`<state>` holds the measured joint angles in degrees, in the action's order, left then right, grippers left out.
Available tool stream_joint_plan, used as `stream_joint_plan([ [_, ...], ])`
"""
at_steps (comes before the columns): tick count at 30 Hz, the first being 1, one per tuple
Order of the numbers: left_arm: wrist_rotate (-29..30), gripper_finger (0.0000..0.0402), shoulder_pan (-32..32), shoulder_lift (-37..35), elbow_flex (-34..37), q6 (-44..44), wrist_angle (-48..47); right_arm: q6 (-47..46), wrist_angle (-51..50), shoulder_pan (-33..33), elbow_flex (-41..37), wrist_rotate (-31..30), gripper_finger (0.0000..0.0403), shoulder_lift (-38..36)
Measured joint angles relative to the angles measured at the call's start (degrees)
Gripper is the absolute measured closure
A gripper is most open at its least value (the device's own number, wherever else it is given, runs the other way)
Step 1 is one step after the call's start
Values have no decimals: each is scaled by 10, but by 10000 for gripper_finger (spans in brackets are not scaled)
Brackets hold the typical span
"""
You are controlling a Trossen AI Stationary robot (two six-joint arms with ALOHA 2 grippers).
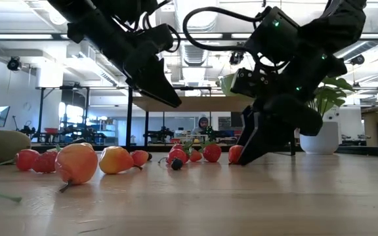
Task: Build produce basket
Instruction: Put the pear into the green basket
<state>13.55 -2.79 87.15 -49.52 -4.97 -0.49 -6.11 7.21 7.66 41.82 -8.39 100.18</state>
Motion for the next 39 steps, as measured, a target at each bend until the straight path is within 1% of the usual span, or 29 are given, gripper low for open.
stream_joint_plan([
  [13,0,158,0,0,0,-10,0,-4,7,0,0,-1,259,-2],
  [15,0,158,0,0,0,-10,0,-3,7,0,0,8,275,-2],
  [20,0,158,0,0,0,-11,0,-3,8,0,0,12,307,-2],
  [24,0,158,0,0,0,-11,0,-3,8,0,0,13,314,-2],
  [32,0,158,0,0,0,-11,0,-9,7,0,-1,23,294,-6],
  [36,0,158,0,0,0,-11,0,1,-1,0,-1,45,302,-36],
  [39,0,158,0,0,0,-11,0,17,-22,-1,-1,46,311,-82],
])
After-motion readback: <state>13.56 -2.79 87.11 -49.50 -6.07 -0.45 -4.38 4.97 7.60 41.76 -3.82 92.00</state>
